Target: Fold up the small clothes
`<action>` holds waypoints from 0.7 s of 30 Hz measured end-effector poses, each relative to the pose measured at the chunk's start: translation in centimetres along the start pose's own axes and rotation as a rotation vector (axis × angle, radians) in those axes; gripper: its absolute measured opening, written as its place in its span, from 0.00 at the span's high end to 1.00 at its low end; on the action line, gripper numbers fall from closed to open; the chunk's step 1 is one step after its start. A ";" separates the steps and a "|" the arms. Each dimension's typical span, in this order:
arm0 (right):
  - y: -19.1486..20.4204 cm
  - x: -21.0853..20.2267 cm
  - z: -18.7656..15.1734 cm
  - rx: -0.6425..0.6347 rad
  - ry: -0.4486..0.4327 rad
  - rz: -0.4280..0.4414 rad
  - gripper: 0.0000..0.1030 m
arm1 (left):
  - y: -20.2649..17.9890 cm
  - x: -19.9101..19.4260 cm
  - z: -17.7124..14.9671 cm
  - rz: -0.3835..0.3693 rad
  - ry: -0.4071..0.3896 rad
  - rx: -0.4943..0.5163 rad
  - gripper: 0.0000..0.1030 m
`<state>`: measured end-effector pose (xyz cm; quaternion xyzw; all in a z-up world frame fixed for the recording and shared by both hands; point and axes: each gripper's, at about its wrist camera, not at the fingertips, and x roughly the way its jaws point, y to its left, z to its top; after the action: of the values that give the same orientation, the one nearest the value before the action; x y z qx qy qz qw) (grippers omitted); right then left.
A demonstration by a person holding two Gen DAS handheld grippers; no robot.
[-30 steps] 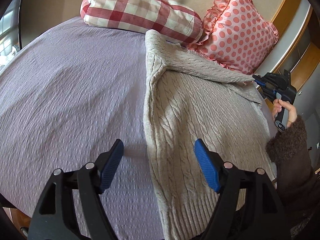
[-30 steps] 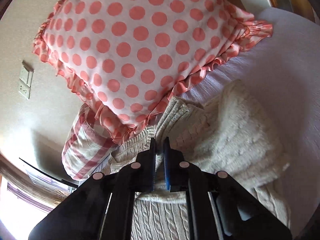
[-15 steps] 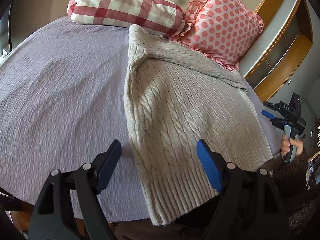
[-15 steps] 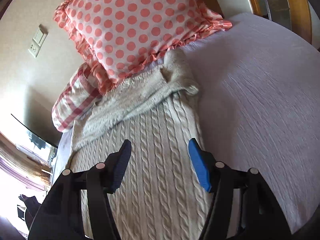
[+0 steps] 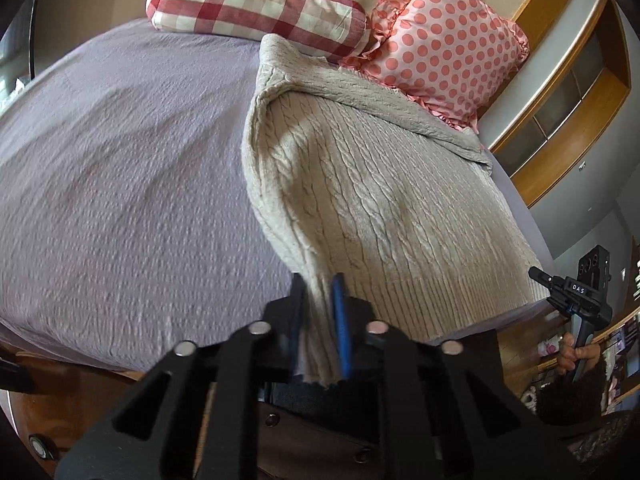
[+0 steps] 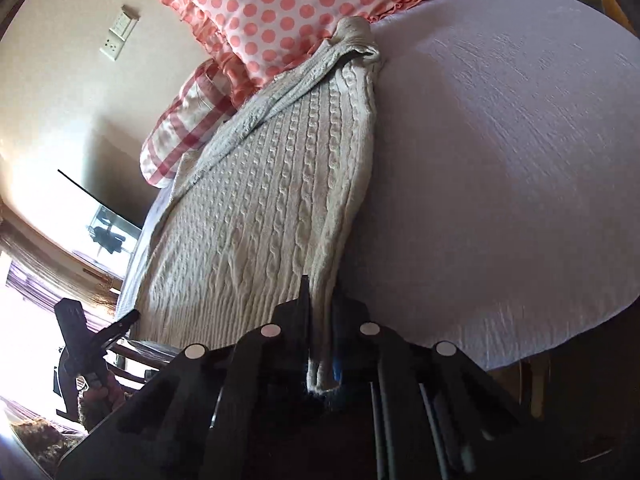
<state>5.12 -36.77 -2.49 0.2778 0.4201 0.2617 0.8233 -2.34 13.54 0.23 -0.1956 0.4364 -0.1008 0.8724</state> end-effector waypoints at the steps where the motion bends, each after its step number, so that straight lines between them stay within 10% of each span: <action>1: 0.2 -0.5 0.4 0.006 -0.035 0.040 0.92 | 0.3 0.0 0.0 -0.013 -0.001 -0.013 0.90; 7: 2.1 -2.8 5.5 0.037 -0.231 0.226 0.92 | 0.9 -1.3 3.5 -0.153 -0.050 -0.058 0.91; 13: 2.7 0.2 15.3 0.127 -0.335 0.302 0.92 | 0.5 -1.5 16.2 -0.158 -0.164 -0.042 0.91; 21: -1.2 13.5 27.7 0.304 -0.278 -0.028 0.92 | 2.3 12.3 31.6 0.077 -0.065 -0.121 0.91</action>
<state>35.45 -35.21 2.98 0.4263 0.3410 0.1428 0.8256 30.39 19.40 7.51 -0.2343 0.4205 -0.0341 0.8758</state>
